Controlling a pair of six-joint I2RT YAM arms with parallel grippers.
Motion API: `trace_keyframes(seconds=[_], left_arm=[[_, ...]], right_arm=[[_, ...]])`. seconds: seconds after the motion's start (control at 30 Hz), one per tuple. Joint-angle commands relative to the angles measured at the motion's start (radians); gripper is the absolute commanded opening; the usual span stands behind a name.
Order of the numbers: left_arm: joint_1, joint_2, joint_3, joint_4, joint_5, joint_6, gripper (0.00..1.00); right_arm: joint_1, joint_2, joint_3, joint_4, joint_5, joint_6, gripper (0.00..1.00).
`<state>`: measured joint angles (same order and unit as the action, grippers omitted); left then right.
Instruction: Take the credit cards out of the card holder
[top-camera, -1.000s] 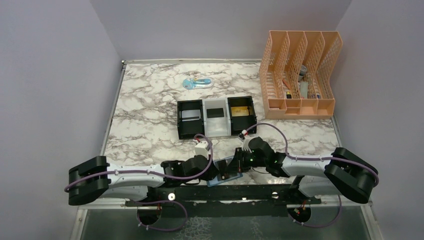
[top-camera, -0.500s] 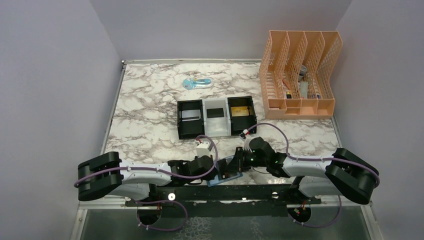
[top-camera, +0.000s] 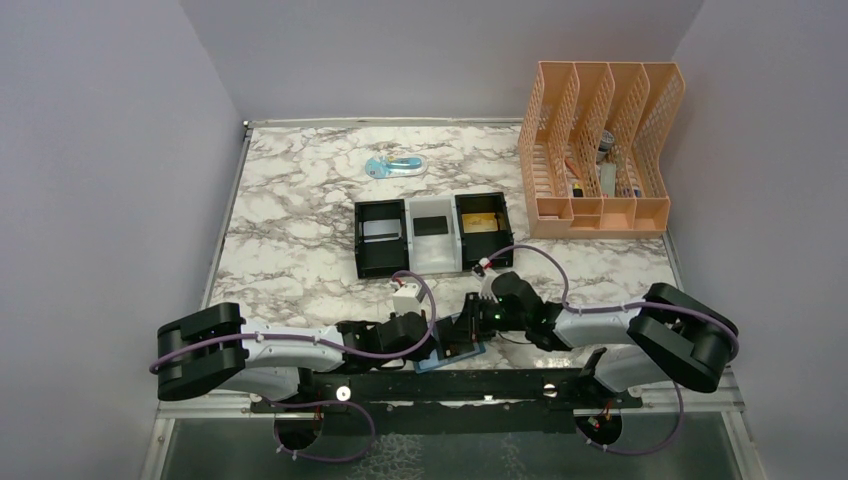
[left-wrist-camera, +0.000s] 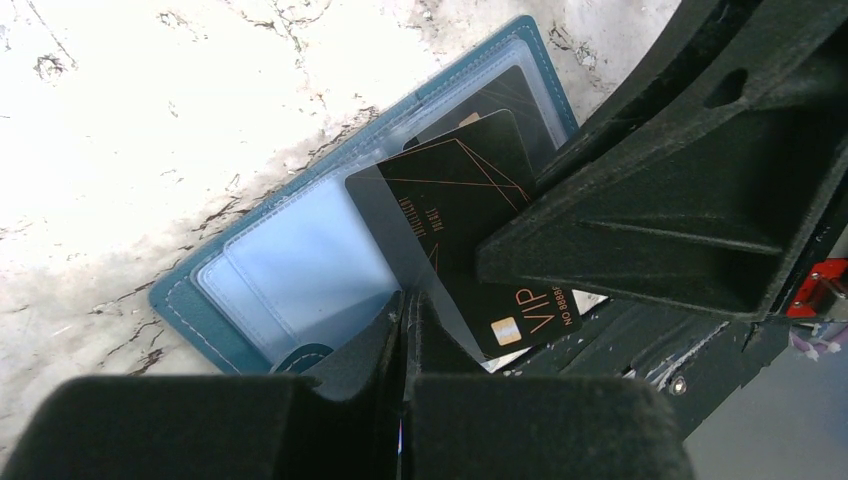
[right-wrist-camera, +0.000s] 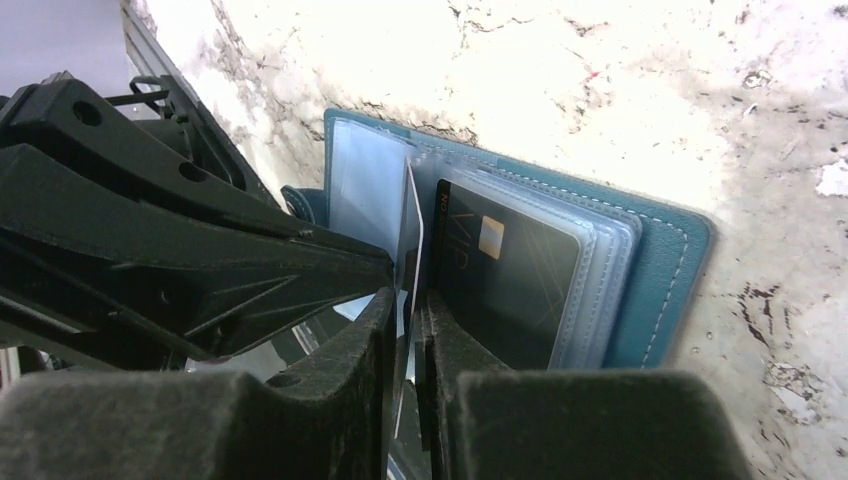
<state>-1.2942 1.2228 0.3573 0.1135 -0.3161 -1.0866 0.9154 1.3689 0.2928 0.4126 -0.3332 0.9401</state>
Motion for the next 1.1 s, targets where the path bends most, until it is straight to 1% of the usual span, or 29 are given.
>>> trace_keyframes(seconds=[0.0, 0.07, 0.13, 0.17, 0.47, 0.57, 0.67, 0.8, 0.83, 0.87, 0.93, 1.0, 1.07], left_arm=[[-0.008, 0.001, -0.027, -0.045, -0.03, -0.013, 0.0], [-0.008, -0.005, -0.029, -0.045, -0.032, -0.014, 0.0], [-0.008, -0.009, -0.032, -0.045, -0.034, -0.016, 0.0], [-0.008, -0.013, -0.033, -0.046, -0.033, -0.015, 0.0], [-0.011, -0.06, -0.043, -0.066, -0.044, -0.016, 0.0], [-0.01, -0.093, -0.03, -0.083, -0.051, 0.013, 0.03], [-0.01, -0.127, 0.017, -0.144, -0.067, 0.072, 0.12], [-0.009, -0.161, 0.121, -0.286, -0.12, 0.152, 0.23], [-0.008, -0.17, 0.14, -0.31, -0.133, 0.173, 0.28], [-0.006, -0.178, 0.159, -0.337, -0.147, 0.187, 0.36], [0.008, -0.196, 0.19, -0.38, -0.162, 0.218, 0.44], [0.042, -0.21, 0.222, -0.424, -0.152, 0.258, 0.55], [0.1, -0.222, 0.251, -0.459, -0.118, 0.3, 0.63]], right_arm=[[0.004, 0.028, 0.019, 0.068, -0.029, 0.008, 0.11], [0.004, 0.019, 0.015, 0.063, -0.027, 0.007, 0.08], [0.004, -0.005, 0.009, 0.048, -0.014, 0.002, 0.02], [0.004, -0.031, 0.007, 0.031, 0.0, 0.0, 0.01], [0.003, -0.255, -0.019, -0.133, 0.102, -0.055, 0.01], [0.004, -0.333, -0.026, -0.175, 0.14, -0.091, 0.01], [0.004, -0.397, -0.029, -0.227, 0.187, -0.13, 0.01], [0.004, -0.47, -0.036, -0.259, 0.232, -0.187, 0.01], [0.004, -0.488, -0.039, -0.258, 0.236, -0.204, 0.01], [0.004, -0.506, -0.042, -0.259, 0.24, -0.221, 0.01], [0.004, -0.54, -0.044, -0.259, 0.249, -0.252, 0.01], [0.004, -0.572, -0.042, -0.262, 0.262, -0.278, 0.01], [0.004, -0.604, -0.041, -0.262, 0.279, -0.303, 0.01]])
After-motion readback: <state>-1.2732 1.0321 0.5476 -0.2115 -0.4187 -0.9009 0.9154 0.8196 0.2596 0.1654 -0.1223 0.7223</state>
